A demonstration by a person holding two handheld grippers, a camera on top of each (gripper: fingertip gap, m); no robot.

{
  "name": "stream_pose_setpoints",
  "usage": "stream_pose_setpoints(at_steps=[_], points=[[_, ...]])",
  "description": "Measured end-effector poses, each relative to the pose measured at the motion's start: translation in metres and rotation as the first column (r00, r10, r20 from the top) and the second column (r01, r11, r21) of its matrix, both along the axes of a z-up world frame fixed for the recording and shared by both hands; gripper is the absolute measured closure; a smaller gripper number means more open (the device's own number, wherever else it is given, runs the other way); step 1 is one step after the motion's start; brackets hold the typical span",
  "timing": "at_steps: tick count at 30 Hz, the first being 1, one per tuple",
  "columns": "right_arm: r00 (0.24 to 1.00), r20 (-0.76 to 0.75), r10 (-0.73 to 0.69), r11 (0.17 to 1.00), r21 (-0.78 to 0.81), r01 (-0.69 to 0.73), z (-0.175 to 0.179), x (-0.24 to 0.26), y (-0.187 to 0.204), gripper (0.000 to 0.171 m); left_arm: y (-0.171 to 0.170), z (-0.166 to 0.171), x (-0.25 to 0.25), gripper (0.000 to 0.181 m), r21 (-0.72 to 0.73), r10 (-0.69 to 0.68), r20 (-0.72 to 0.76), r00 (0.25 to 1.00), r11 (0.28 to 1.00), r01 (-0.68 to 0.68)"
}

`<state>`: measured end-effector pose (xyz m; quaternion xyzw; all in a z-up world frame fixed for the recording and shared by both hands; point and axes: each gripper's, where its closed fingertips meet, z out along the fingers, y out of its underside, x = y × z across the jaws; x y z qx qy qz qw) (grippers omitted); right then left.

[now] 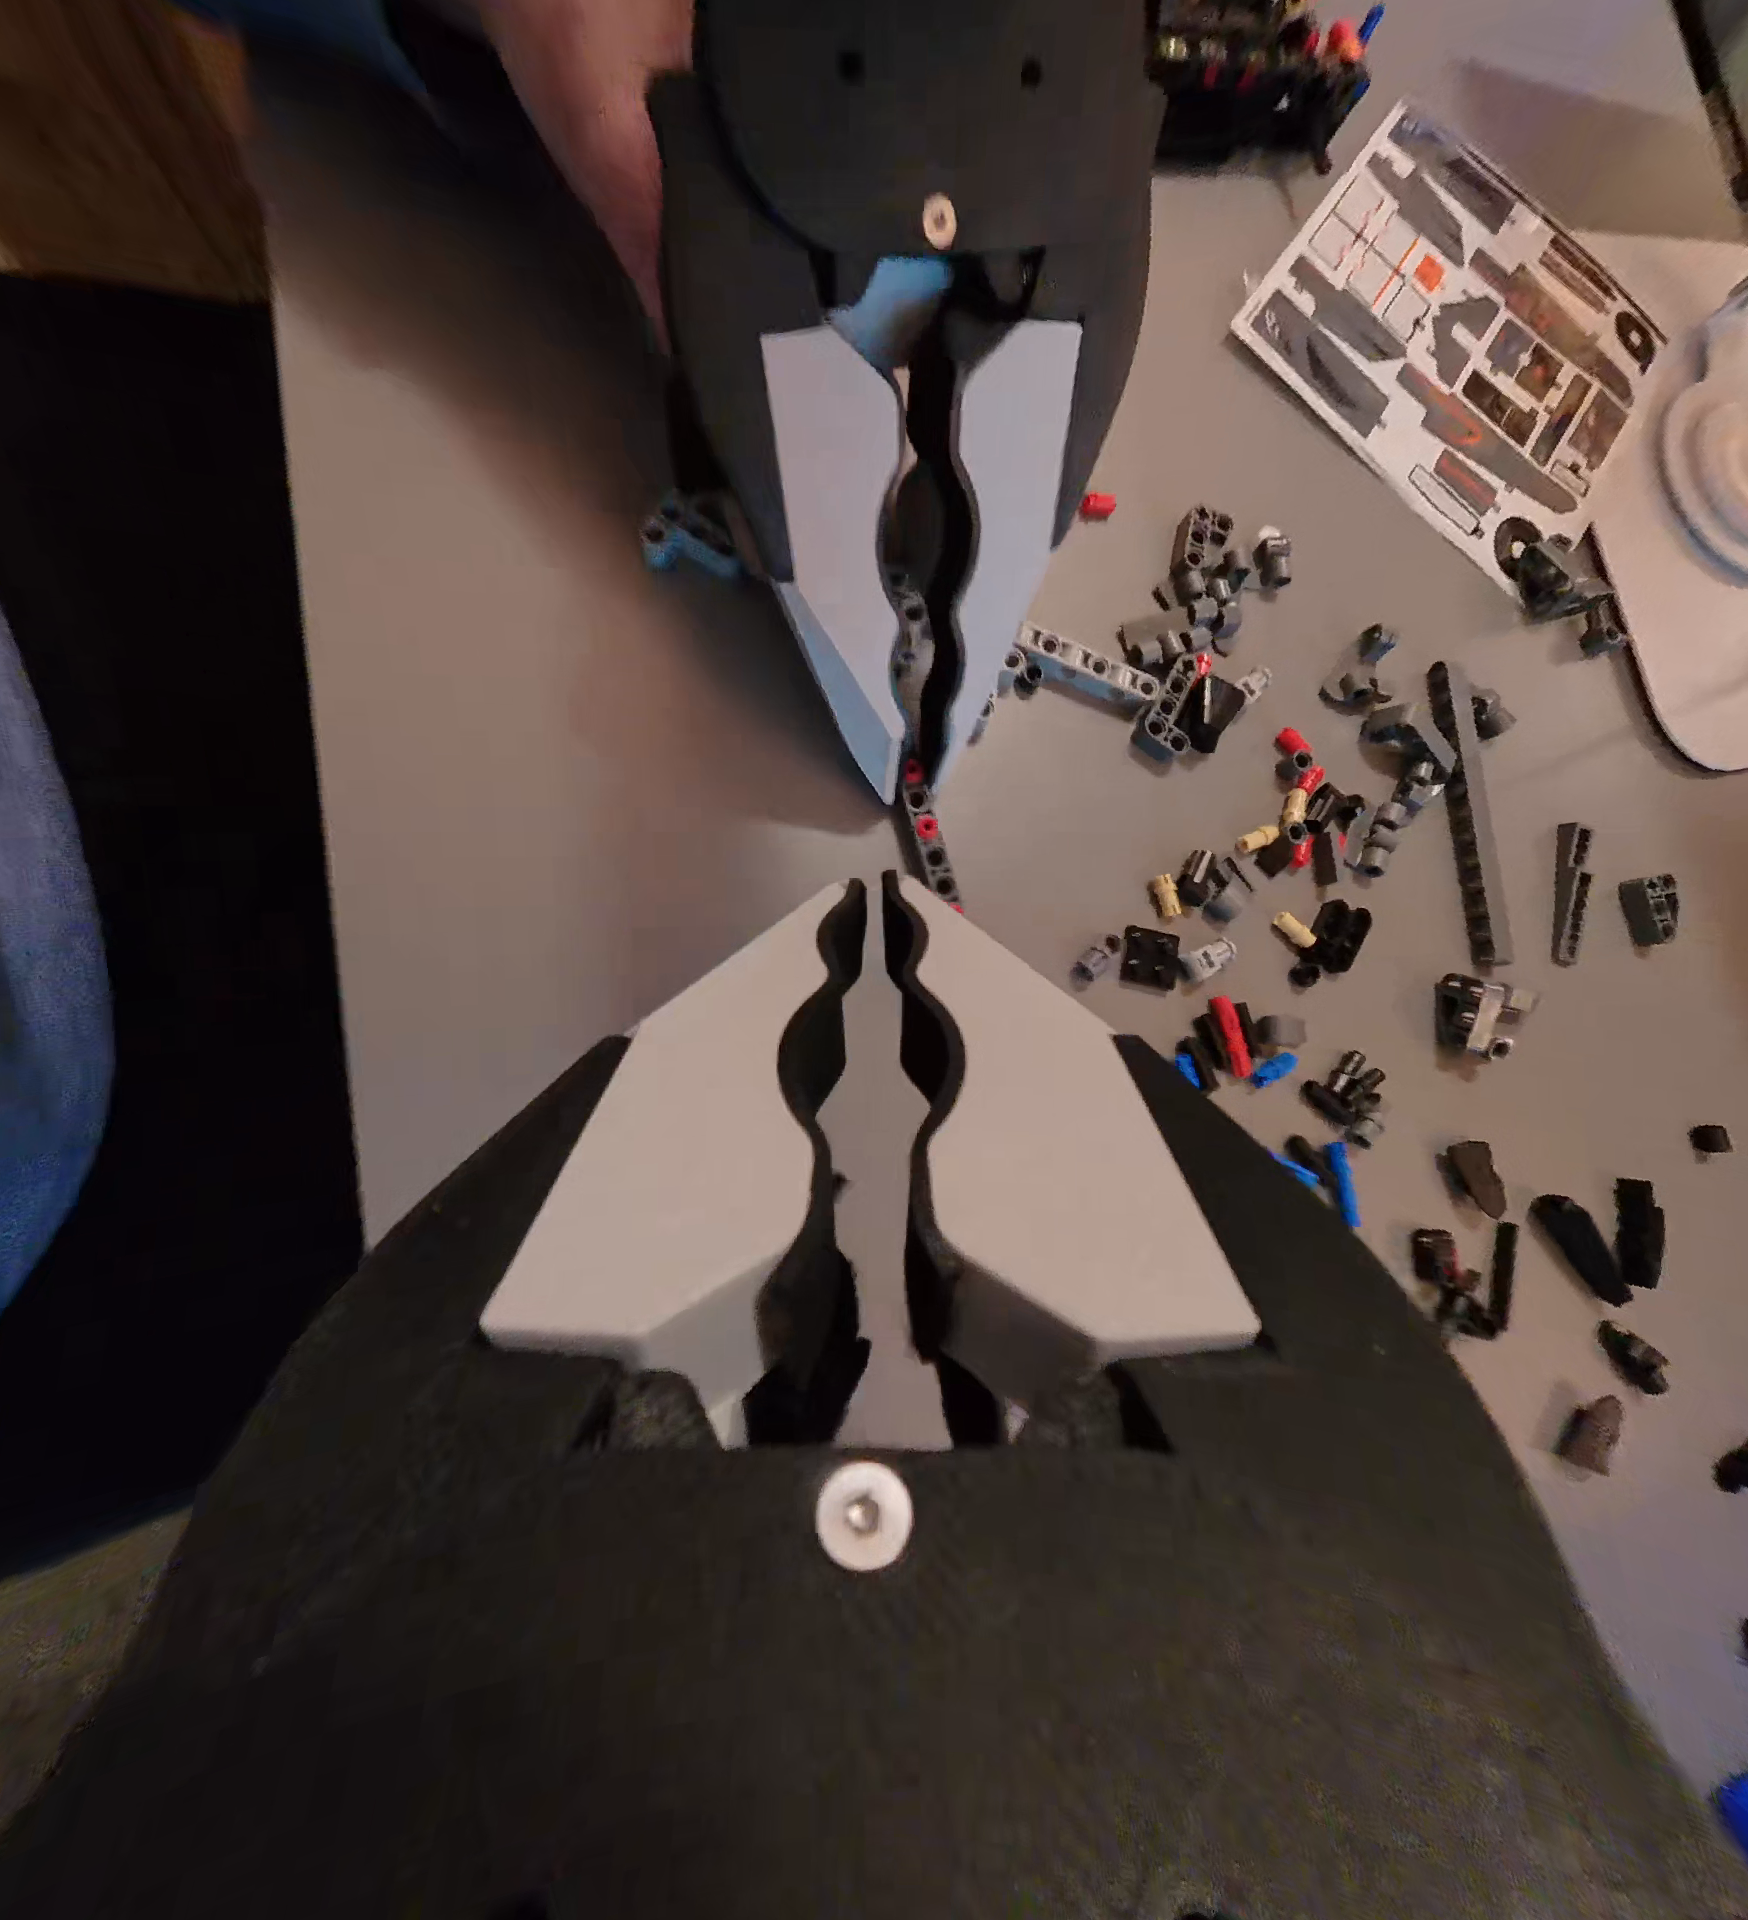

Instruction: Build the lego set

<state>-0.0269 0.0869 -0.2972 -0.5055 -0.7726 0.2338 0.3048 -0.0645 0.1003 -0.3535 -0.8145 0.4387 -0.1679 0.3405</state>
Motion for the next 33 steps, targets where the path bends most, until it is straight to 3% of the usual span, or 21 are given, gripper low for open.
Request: stream_pose_setpoints(at_steps=[7, 11, 16, 26, 33], points=[[0.997, -0.063, -0.040, 0.999, 0.000, 0.040, 0.004, 0.018, -0.029, 0.155, -0.007, 0.019, 0.000, 0.142, 0.104, 0.052, -0.042, 0.998, 0.993, -0.048], [0.993, -0.107, -0.041, 0.999, 0.001, 0.042, 0.023, 0.029, -0.047, 0.150, -0.012, 0.053, -0.002, 0.138, 0.200, 0.099, -0.006, 0.995, 0.975, -0.096], [0.989, -0.143, -0.043, 0.999, -0.038, 0.038, 0.030, 0.040, -0.073, 0.145, -0.044, 0.086, 0.012, 0.139, 0.277, 0.079, -0.018, 0.997, 0.958, -0.071], [0.990, -0.059, 0.124, 0.986, -0.105, -0.130, 0.001, 0.064, -0.128, 0.154, -0.108, 0.072, 0.024, 0.145, 0.223, 0.075, -0.036, 0.997, 0.973, -0.065], [0.994, -0.092, 0.067, 0.988, -0.135, -0.079, -0.003, 0.072, -0.113, 0.157, -0.103, 0.060, 0.007, 0.147, 0.240, 0.164, -0.037, 0.986, 0.959, -0.150]])
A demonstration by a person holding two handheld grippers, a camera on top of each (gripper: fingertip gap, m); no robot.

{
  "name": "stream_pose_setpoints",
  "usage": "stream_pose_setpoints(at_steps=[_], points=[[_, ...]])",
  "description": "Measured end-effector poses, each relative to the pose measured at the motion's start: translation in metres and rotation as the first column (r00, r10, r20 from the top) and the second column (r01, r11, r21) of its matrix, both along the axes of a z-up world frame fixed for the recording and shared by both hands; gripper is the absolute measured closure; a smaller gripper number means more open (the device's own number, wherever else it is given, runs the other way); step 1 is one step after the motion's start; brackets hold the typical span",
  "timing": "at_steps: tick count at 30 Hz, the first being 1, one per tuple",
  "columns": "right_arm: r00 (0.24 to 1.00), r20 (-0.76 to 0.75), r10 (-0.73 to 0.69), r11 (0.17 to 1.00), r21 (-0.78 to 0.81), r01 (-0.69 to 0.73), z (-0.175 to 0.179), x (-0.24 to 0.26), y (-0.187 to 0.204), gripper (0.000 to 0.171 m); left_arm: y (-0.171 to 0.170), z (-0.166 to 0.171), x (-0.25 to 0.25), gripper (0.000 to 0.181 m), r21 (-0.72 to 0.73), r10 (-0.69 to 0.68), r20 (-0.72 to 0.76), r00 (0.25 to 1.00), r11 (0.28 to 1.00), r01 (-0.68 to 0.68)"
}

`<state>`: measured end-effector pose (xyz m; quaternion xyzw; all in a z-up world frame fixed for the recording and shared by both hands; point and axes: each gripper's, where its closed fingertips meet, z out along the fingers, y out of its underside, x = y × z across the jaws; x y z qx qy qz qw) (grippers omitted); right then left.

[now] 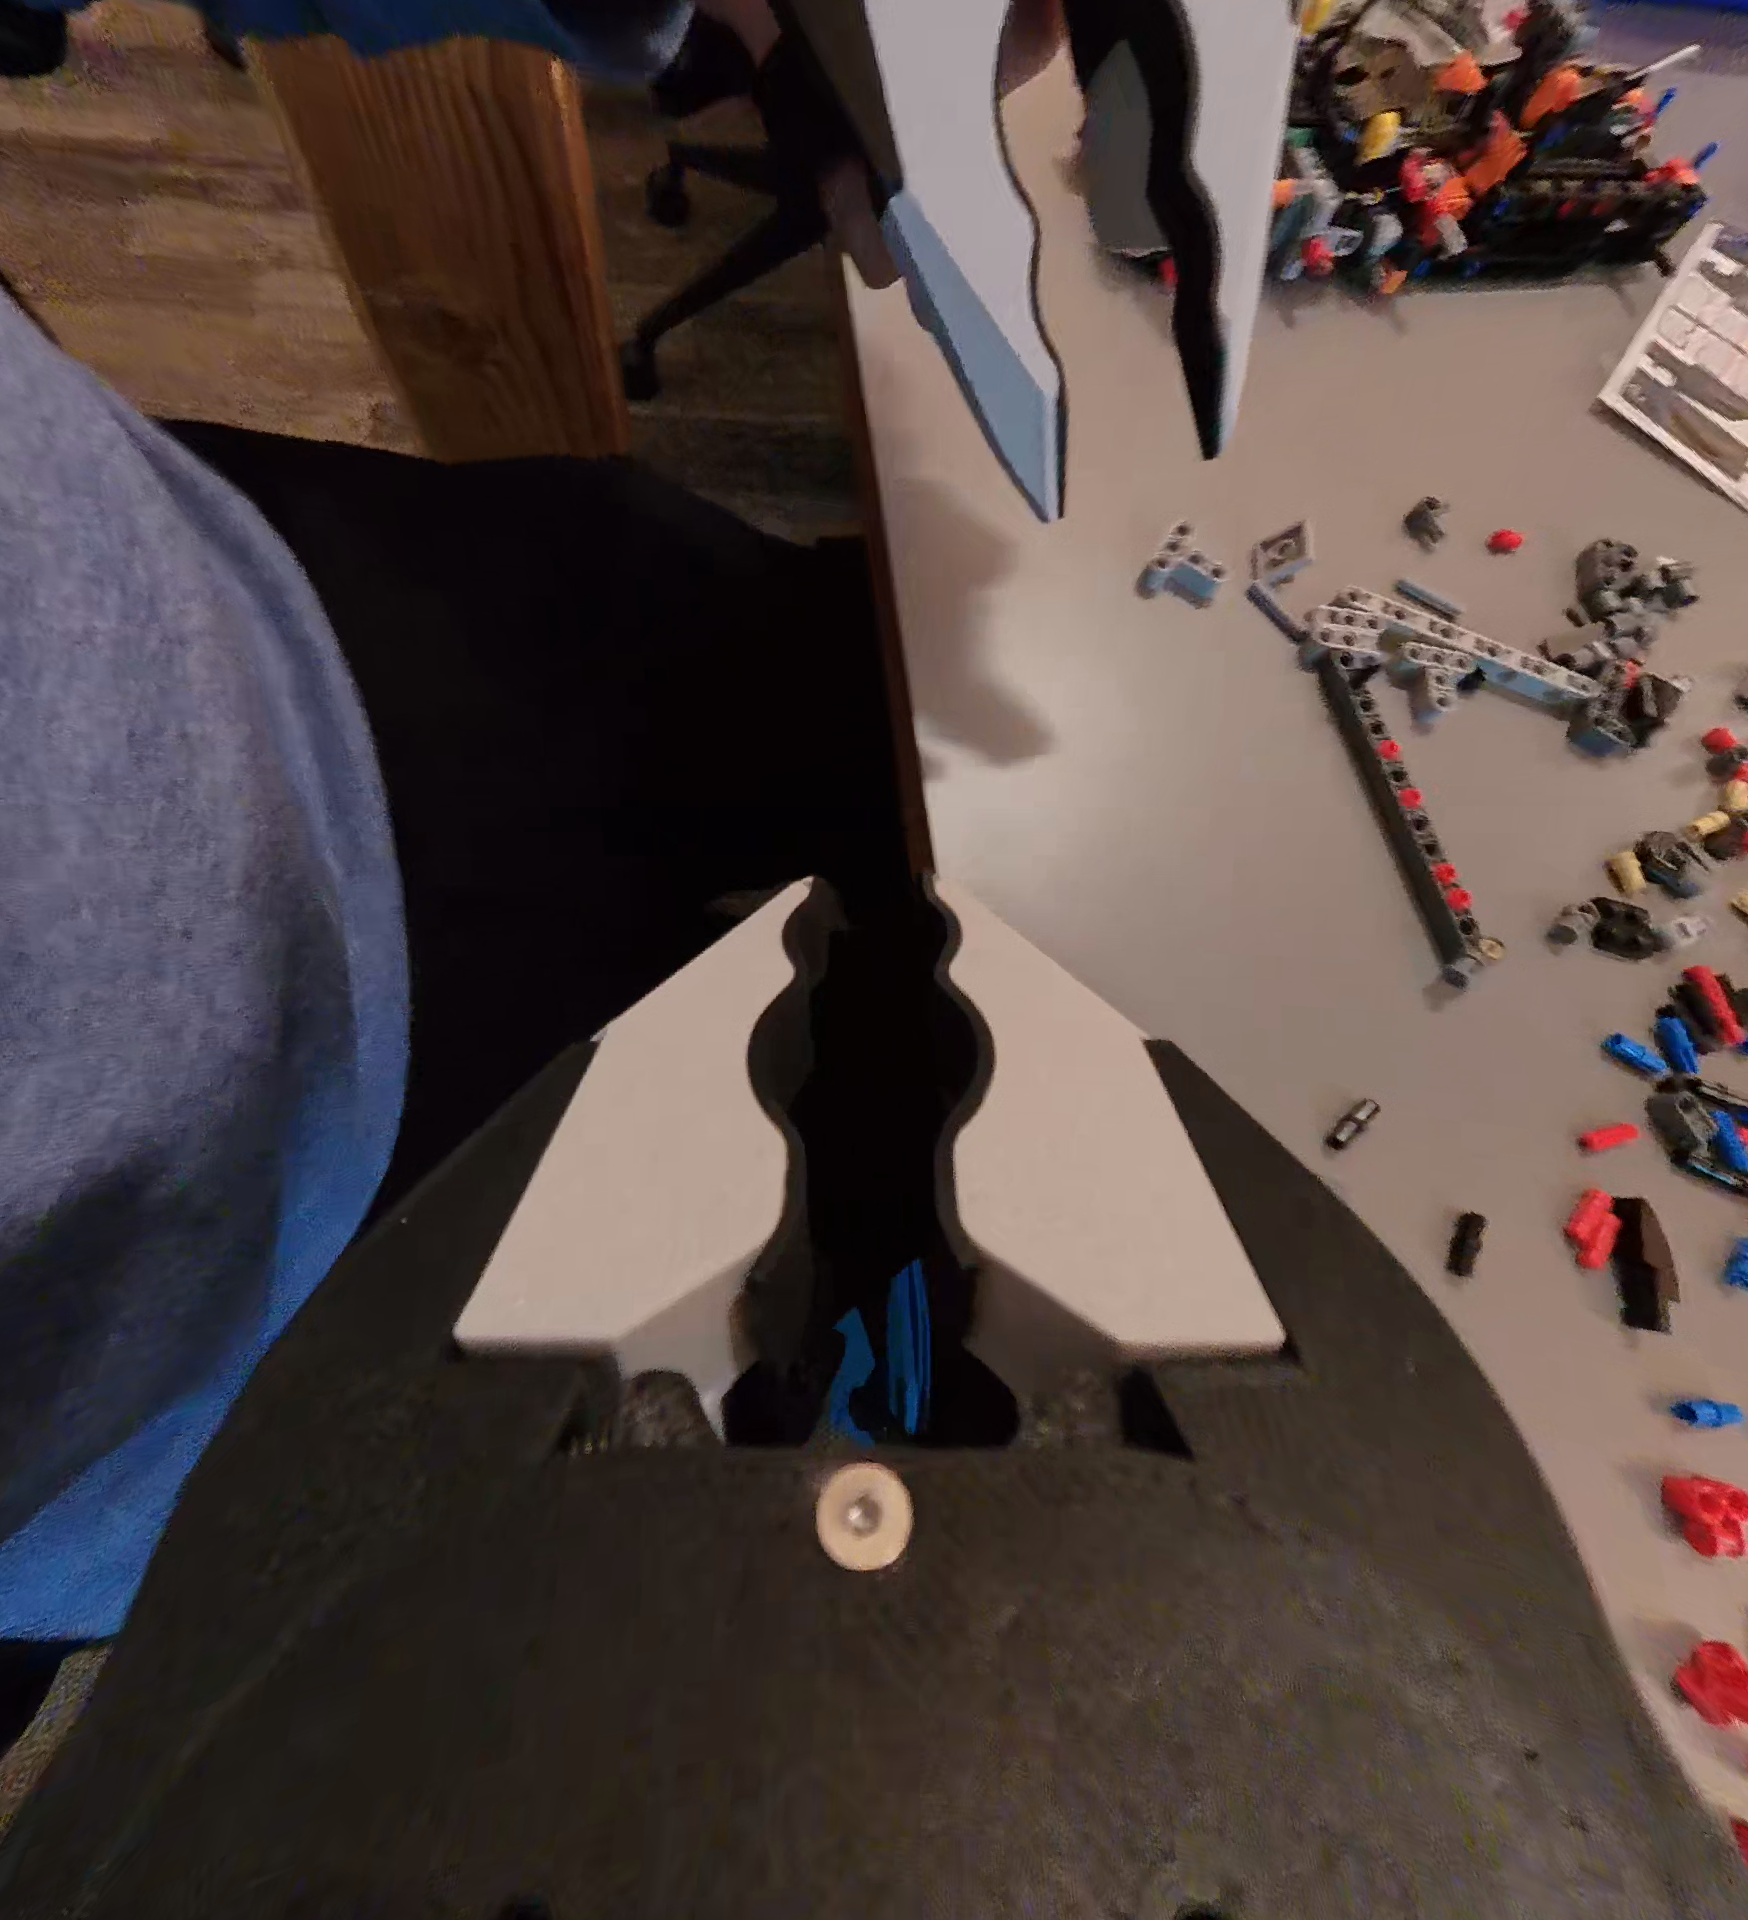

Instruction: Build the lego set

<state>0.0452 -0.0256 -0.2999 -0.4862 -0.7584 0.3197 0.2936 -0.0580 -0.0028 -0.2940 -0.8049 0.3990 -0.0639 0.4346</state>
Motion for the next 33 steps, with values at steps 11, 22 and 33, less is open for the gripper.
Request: stream_pose_setpoints(at_steps=[11, 22, 33], points=[[0.977, -0.038, -0.208, 0.976, 0.058, 0.210, 0.017, -0.014, 0.103, 0.161, 0.049, -0.003, -0.019, 0.151, 0.037, 0.062, -0.018, 0.998, 0.997, -0.061], [0.959, 0.158, -0.234, 0.969, 0.114, 0.217, -0.025, -0.018, 0.194, 0.158, 0.076, -0.021, -0.015, 0.154, -0.012, 0.034, -0.021, 0.999, 0.999, -0.035], [0.968, 0.139, -0.207, 0.975, 0.113, 0.193, -0.022, -0.049, 0.217, 0.159, 0.105, -0.029, -0.030, 0.154, -0.021, 0.047, -0.030, 0.998, 0.999, -0.048]])
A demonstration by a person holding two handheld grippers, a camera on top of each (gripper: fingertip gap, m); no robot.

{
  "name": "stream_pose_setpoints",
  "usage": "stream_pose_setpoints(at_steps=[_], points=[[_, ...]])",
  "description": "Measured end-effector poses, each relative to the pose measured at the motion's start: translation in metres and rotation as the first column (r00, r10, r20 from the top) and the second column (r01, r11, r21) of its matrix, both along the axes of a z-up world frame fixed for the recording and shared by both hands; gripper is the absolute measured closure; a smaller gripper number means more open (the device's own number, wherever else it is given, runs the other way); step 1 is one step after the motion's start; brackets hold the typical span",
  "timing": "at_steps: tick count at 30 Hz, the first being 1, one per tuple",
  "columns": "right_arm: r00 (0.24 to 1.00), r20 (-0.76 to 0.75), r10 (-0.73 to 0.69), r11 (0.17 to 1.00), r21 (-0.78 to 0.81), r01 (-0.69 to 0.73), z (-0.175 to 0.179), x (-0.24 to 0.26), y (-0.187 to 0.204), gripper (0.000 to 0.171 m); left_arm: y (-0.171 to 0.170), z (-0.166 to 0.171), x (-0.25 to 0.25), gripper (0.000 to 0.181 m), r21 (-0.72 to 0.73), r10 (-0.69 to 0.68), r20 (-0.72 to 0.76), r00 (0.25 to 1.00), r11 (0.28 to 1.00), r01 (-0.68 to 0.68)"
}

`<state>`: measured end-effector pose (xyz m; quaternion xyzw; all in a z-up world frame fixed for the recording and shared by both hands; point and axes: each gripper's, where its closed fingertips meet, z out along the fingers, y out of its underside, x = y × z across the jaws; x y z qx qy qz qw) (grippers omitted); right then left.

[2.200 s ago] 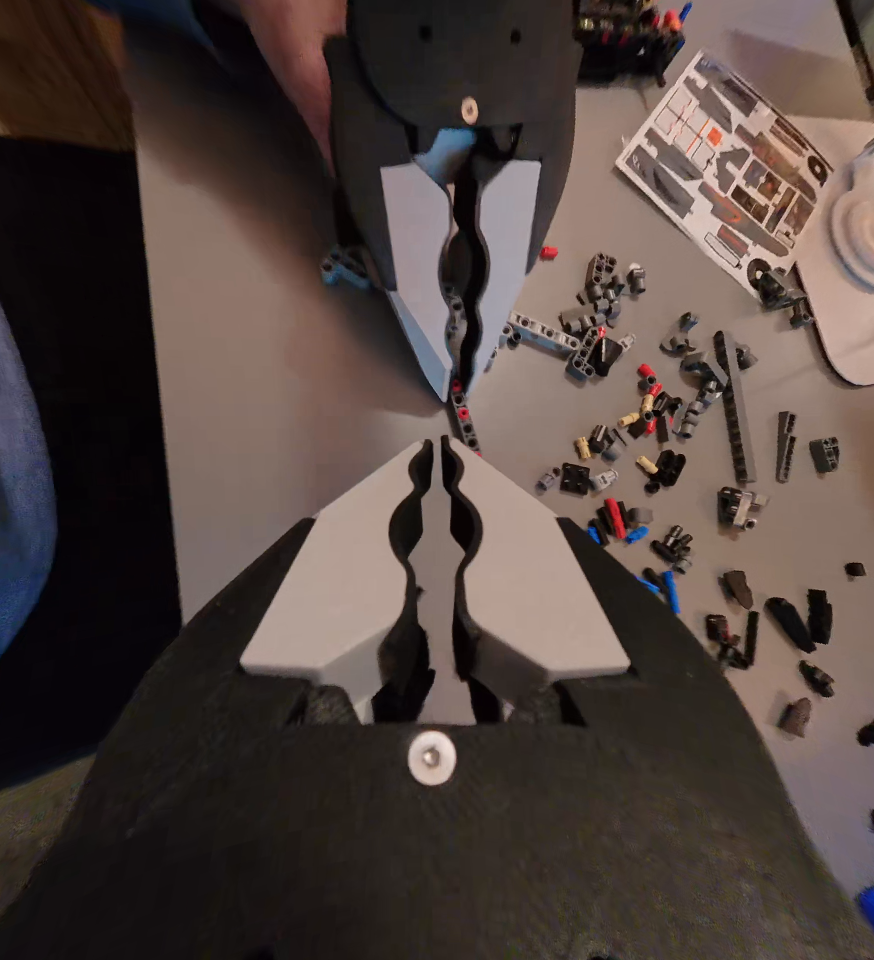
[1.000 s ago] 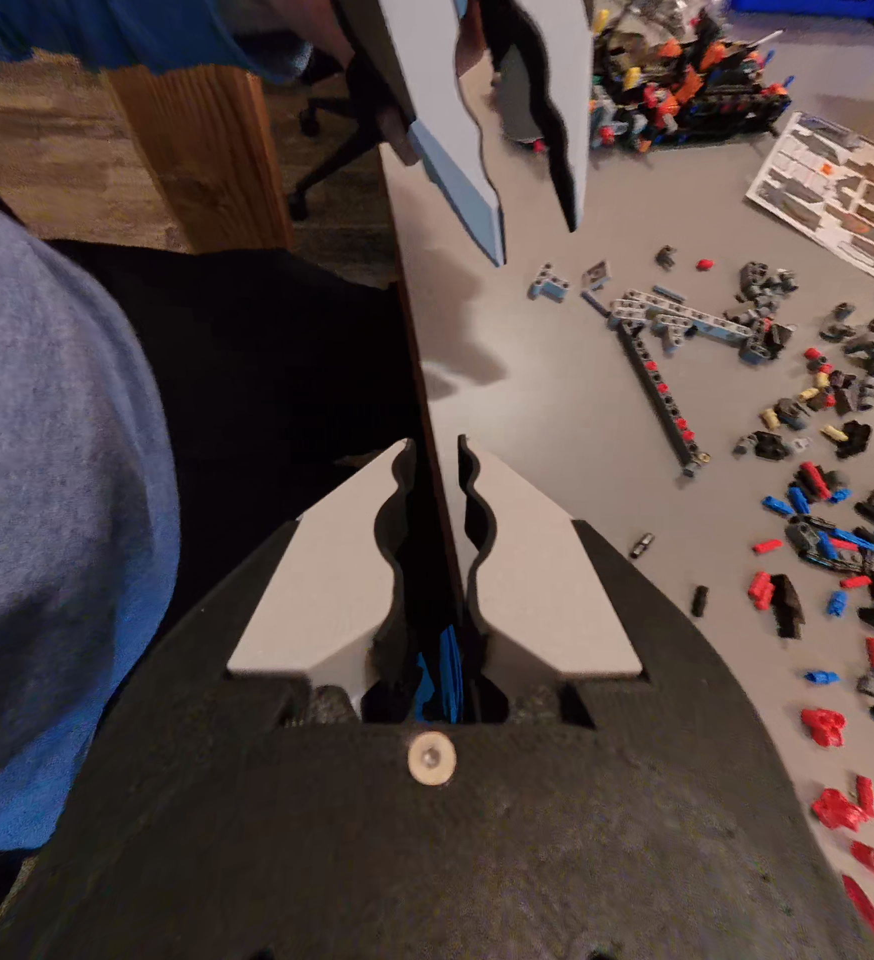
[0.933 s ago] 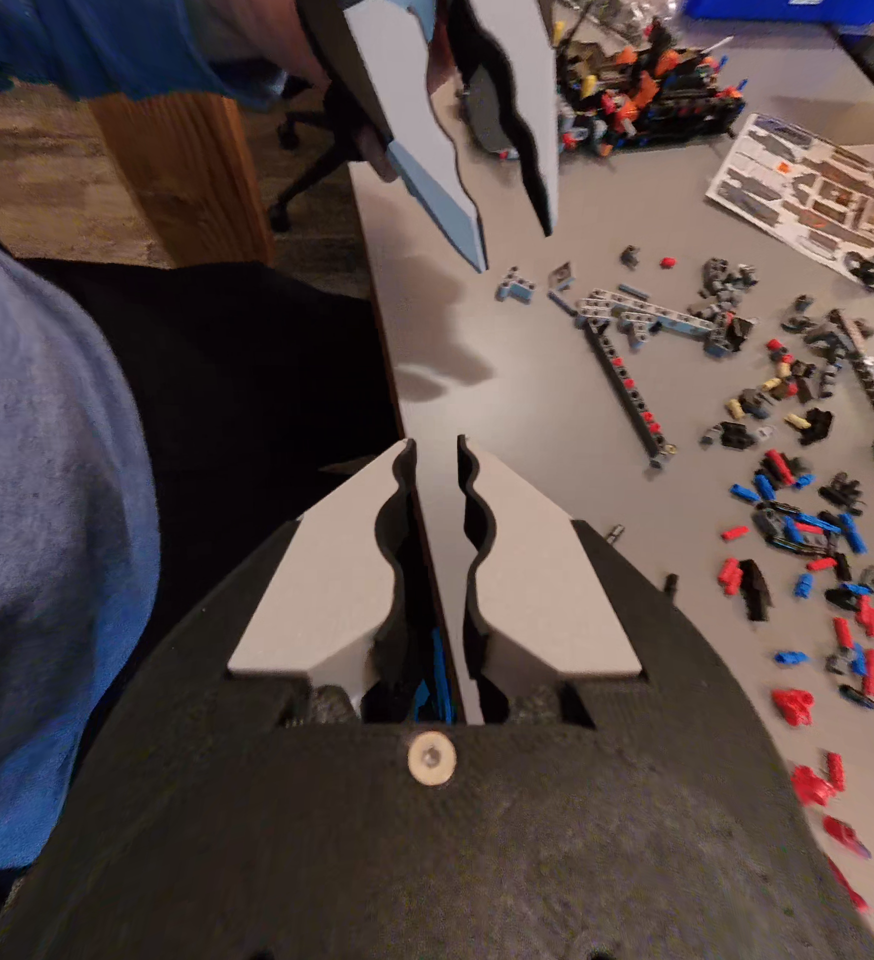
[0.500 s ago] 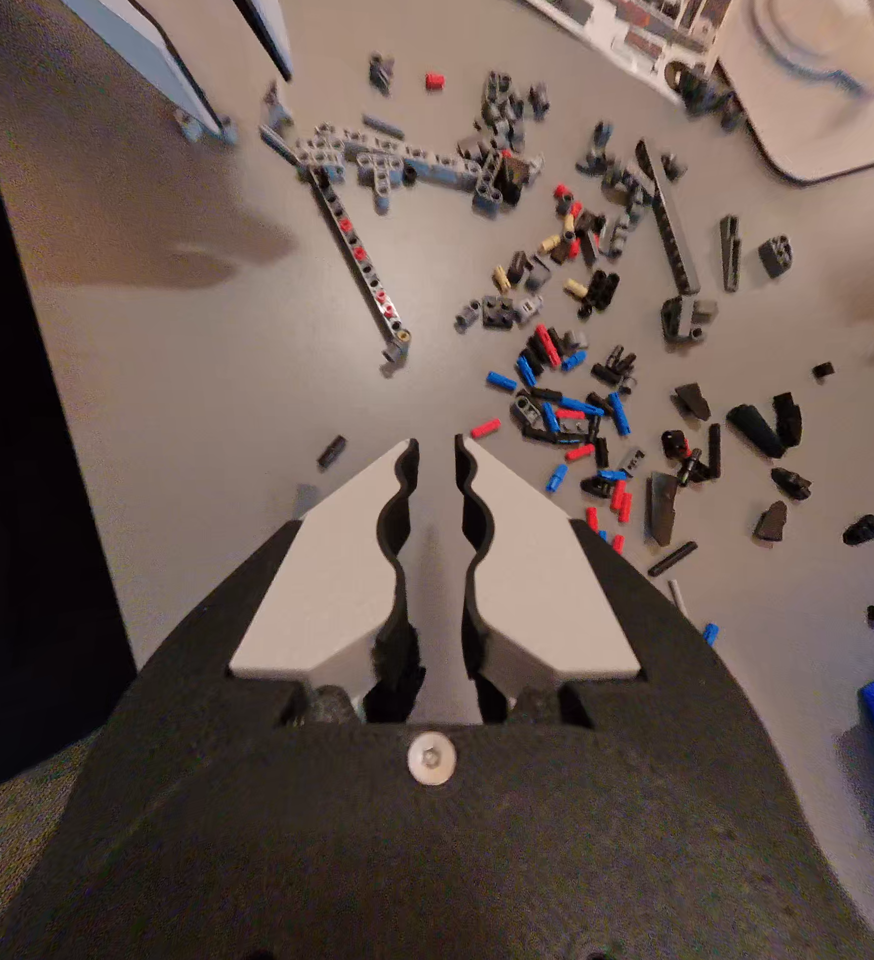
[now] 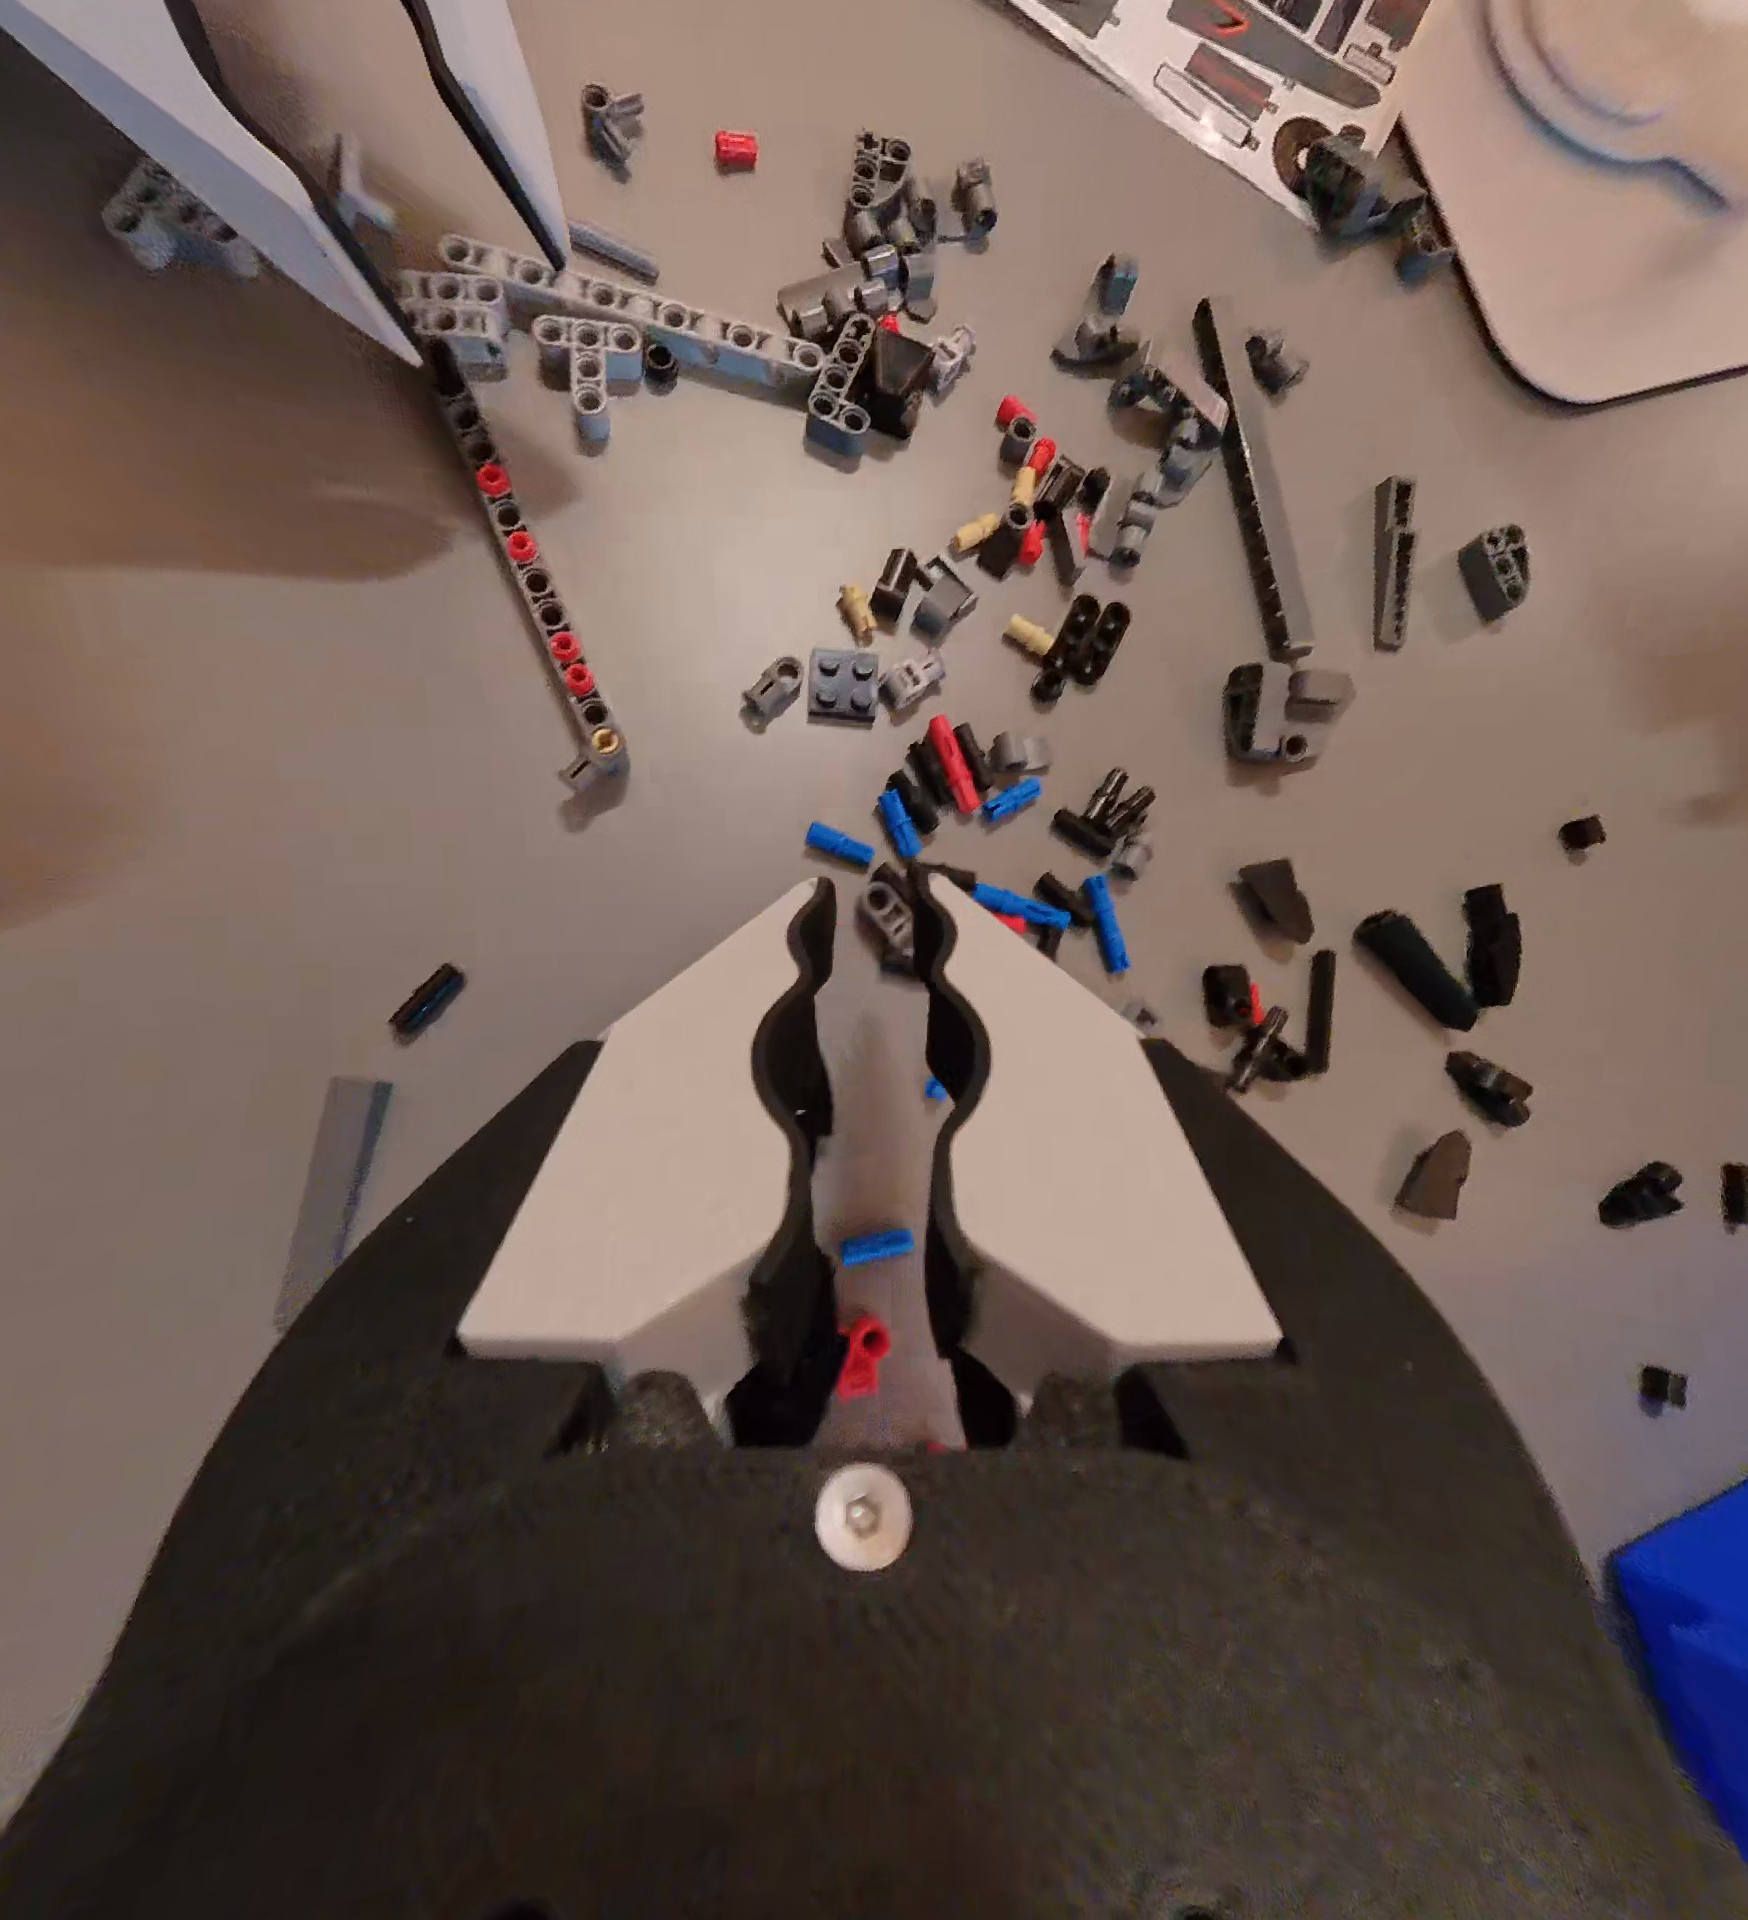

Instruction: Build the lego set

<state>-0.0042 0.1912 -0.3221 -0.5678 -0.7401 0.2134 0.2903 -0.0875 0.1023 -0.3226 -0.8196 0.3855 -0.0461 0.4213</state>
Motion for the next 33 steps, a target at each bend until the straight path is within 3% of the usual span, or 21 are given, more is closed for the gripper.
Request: stream_pose_setpoints(at_steps=[21, 25, 33], points=[[0.973, 0.062, 0.220, 0.975, -0.016, -0.220, -0.014, -0.094, 0.022, 0.169, 0.036, 0.002, -0.030, 0.160, 0.004, 0.061, 0.007, 0.998, 0.998, -0.061], [0.970, 0.120, 0.213, 0.977, -0.025, -0.212, -0.028, -0.094, 0.027, 0.168, 0.039, -0.002, -0.031, 0.161, 0.000, 0.060, 0.003, 0.998, 0.998, -0.060], [0.979, 0.081, 0.188, 0.980, -0.078, -0.182, -0.030, -0.102, 0.027, 0.163, 0.041, -0.003, -0.030, 0.161, 0.006, 0.050, -0.024, 0.998, 0.999, -0.050]])
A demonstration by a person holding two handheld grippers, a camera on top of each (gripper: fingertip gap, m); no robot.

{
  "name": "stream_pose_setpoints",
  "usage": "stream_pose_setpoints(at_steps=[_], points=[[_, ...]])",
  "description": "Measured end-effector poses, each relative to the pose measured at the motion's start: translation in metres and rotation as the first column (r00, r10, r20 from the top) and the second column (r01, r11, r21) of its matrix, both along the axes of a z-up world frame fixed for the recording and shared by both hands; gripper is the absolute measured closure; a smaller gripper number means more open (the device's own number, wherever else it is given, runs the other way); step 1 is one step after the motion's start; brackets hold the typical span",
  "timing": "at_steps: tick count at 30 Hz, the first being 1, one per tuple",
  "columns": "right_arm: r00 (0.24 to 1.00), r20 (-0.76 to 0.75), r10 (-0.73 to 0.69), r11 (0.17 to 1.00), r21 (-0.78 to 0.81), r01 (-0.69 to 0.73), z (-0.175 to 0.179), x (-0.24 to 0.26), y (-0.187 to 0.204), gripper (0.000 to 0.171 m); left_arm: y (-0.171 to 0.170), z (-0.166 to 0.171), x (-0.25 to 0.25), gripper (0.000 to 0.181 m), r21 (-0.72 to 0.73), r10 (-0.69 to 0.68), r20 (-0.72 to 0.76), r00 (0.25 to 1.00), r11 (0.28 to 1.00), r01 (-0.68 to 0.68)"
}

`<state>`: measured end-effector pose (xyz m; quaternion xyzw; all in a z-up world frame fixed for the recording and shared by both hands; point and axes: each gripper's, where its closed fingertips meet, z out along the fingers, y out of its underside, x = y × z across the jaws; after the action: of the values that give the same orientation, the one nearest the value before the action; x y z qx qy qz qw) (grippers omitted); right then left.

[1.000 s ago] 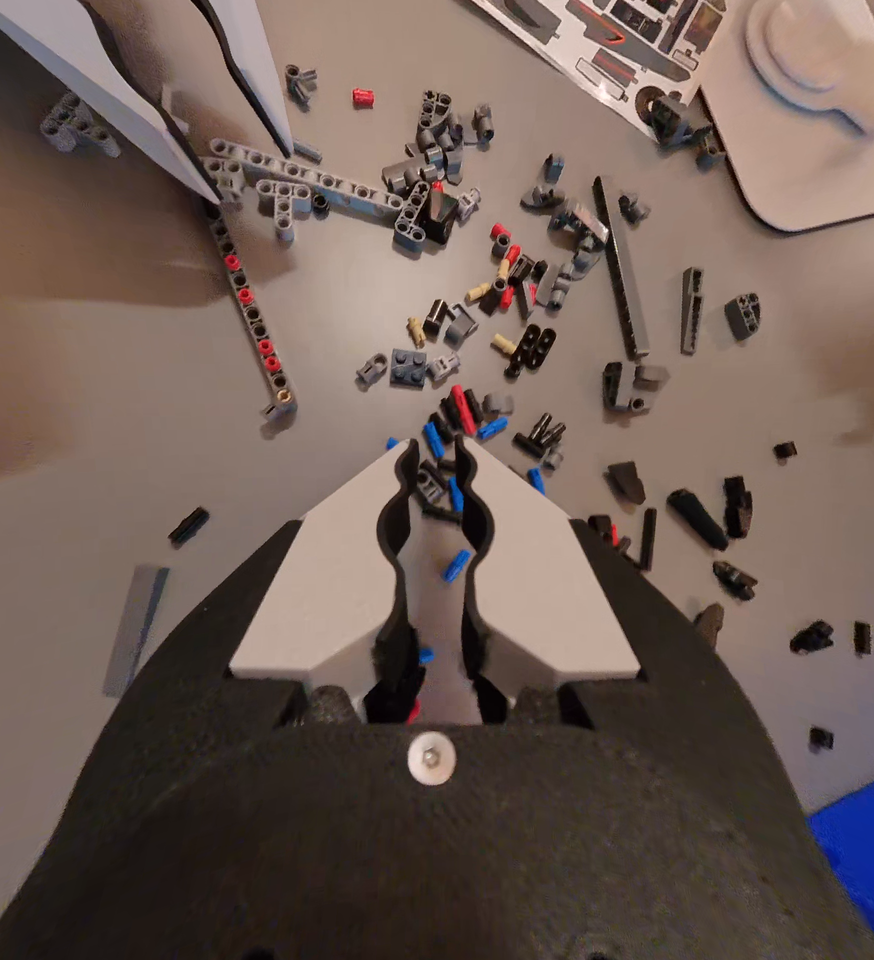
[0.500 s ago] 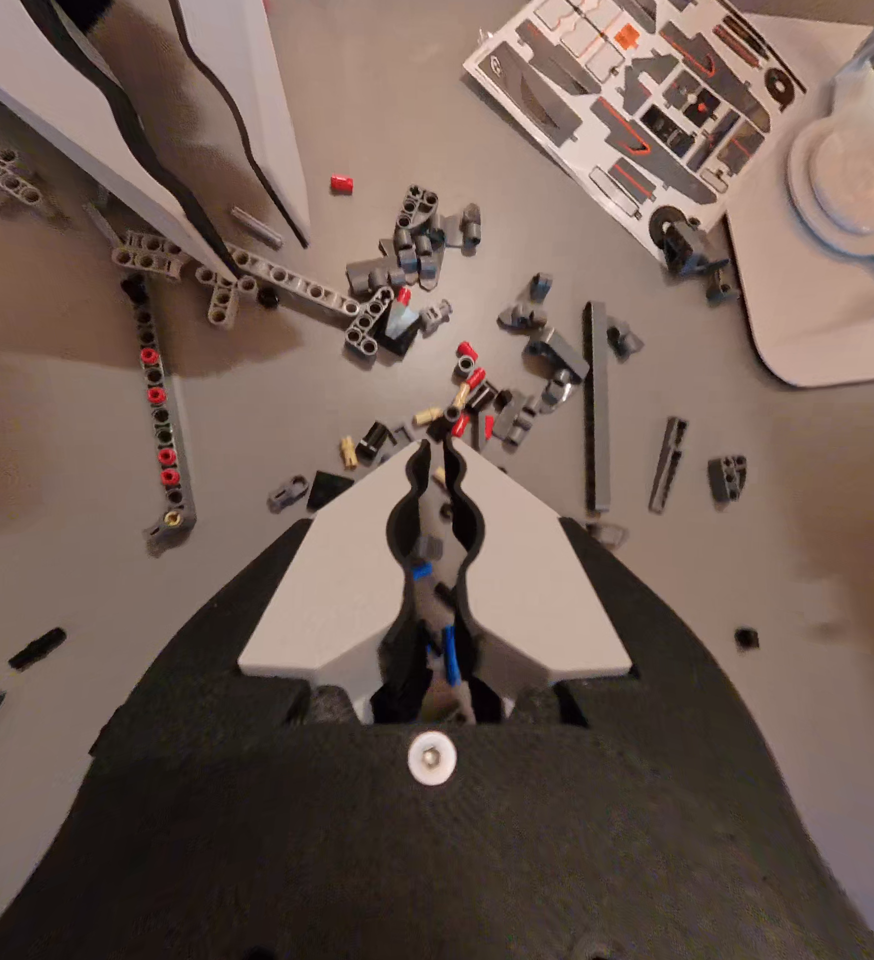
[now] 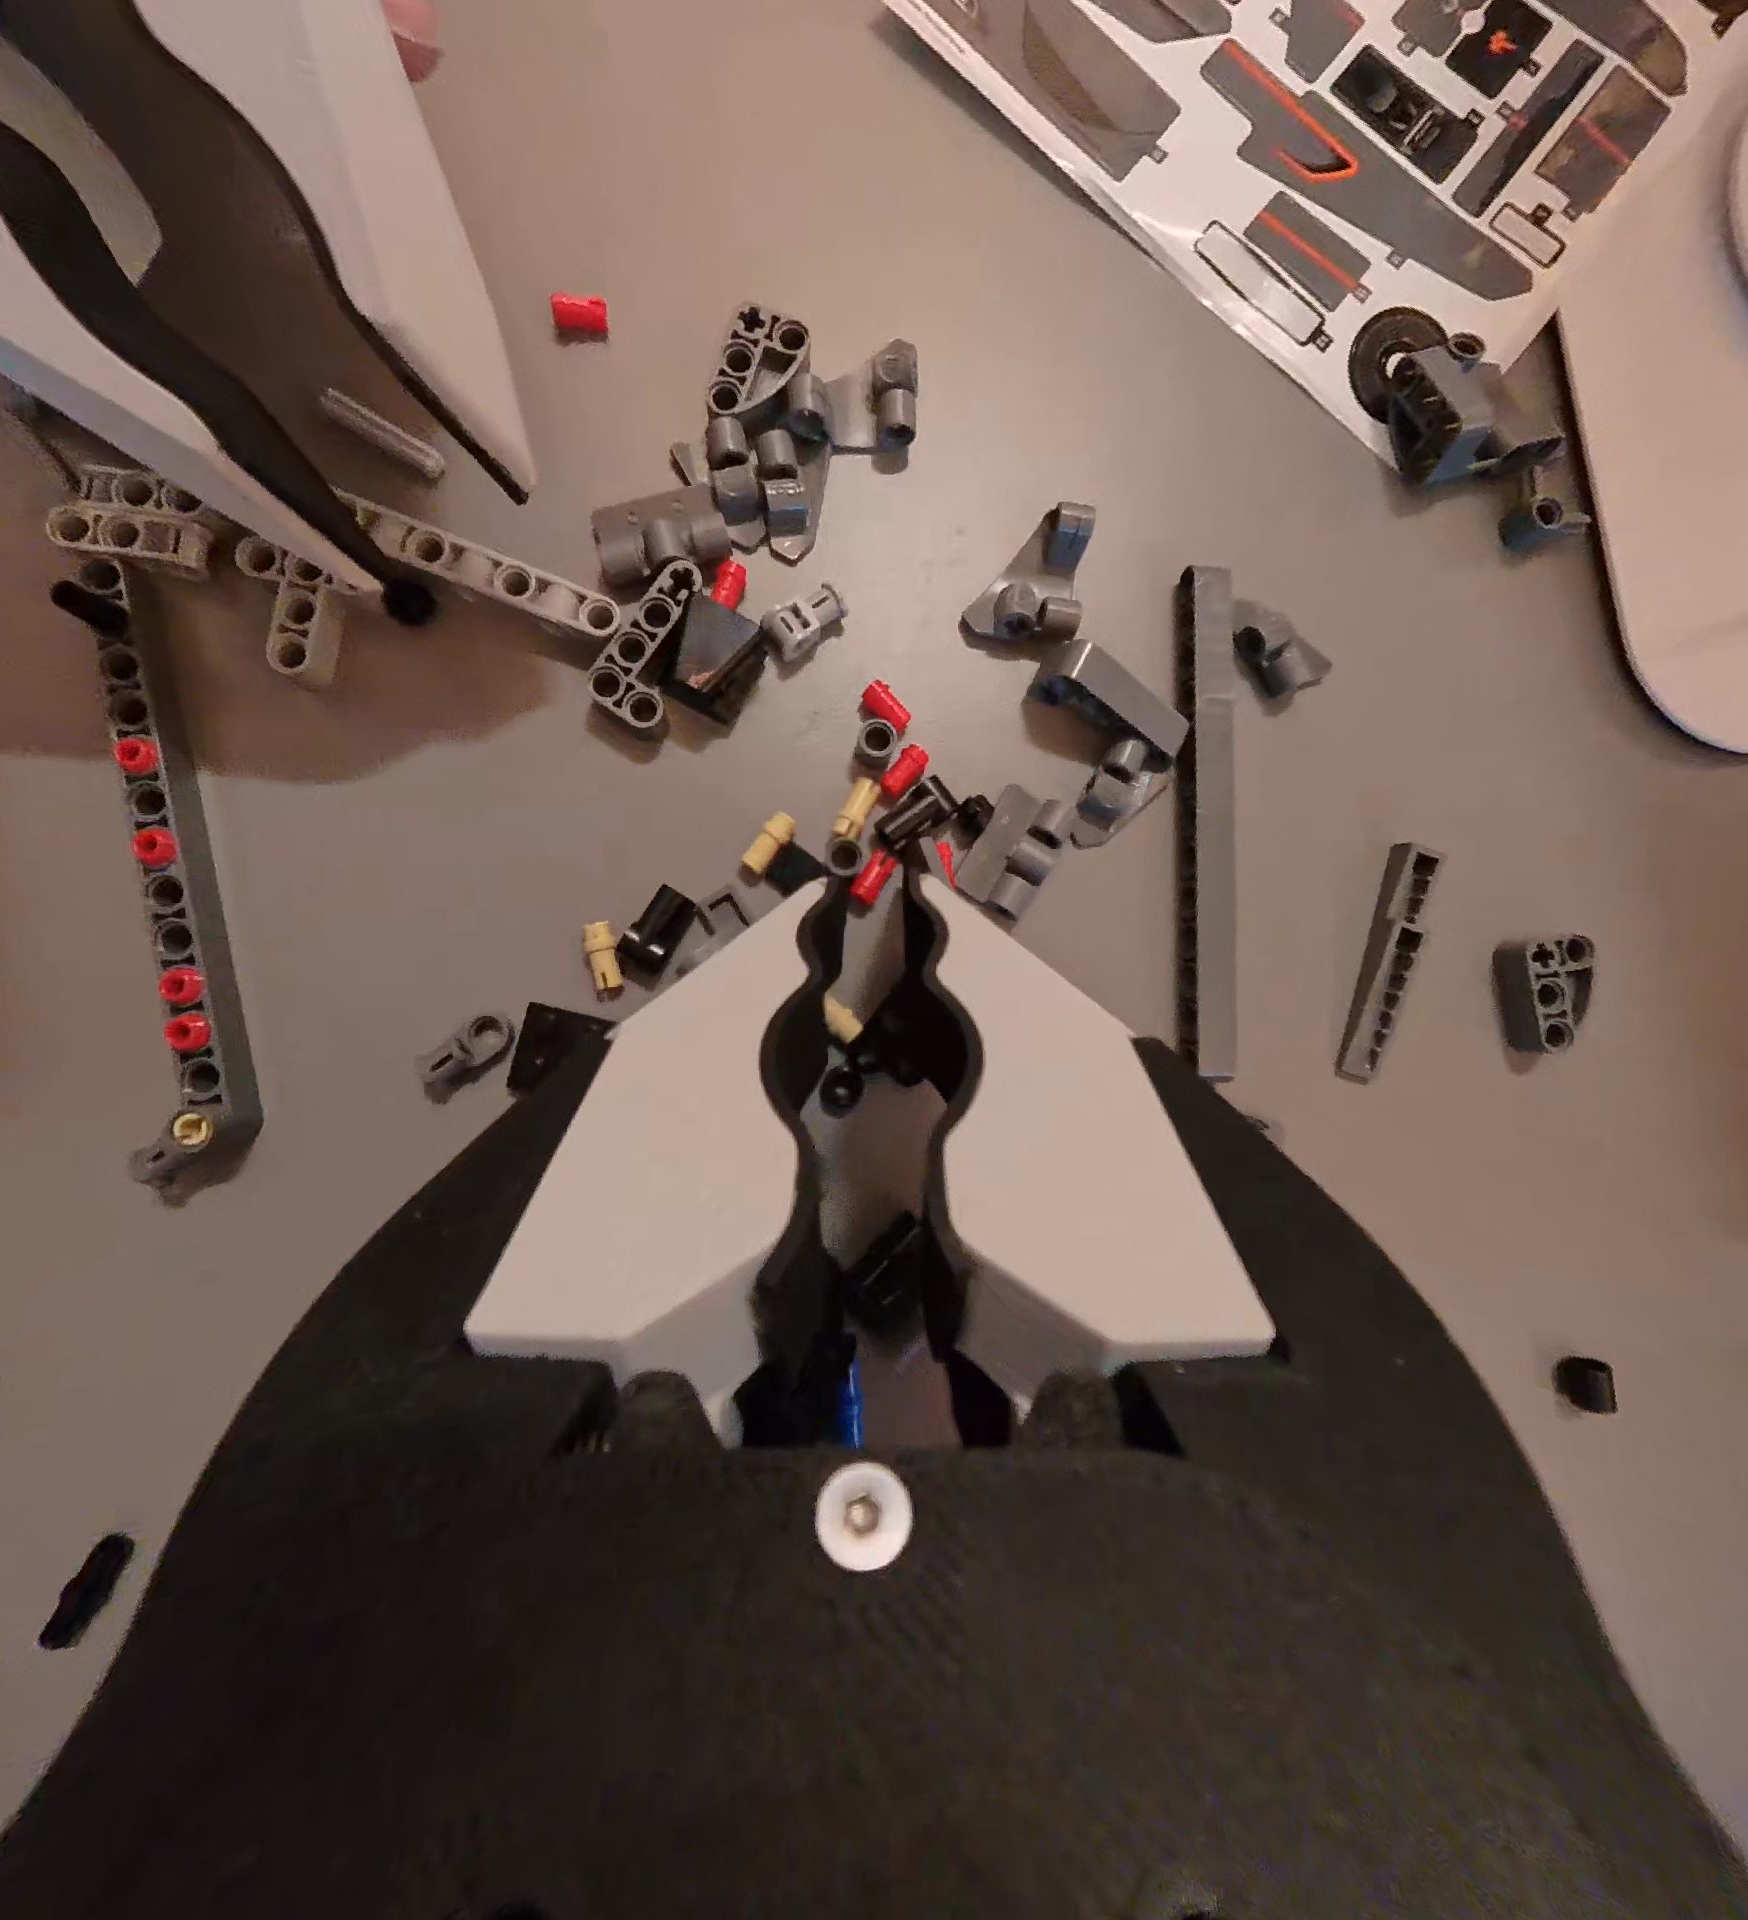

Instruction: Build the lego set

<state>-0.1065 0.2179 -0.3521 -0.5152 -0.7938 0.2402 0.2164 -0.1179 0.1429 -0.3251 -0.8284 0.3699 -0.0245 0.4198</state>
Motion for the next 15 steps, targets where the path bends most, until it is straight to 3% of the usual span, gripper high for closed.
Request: stream_pose_setpoints(at_steps=[10, 15], points=[[1.000, -0.014, -0.028, 1.000, -0.003, 0.028, 0.001, -0.003, 0.001, 0.169, 0.003, 0.002, -0.001, 0.162, 0.004, 0.009, 0.007, 1.000, 1.000, -0.009], [0.998, -0.048, -0.029, 0.995, -0.092, 0.024, 0.015, 0.002, -0.006, 0.169, 0.012, 0.011, 0.000, 0.159, 0.060, 0.024, -0.019, 1.000, 0.998, -0.022]])
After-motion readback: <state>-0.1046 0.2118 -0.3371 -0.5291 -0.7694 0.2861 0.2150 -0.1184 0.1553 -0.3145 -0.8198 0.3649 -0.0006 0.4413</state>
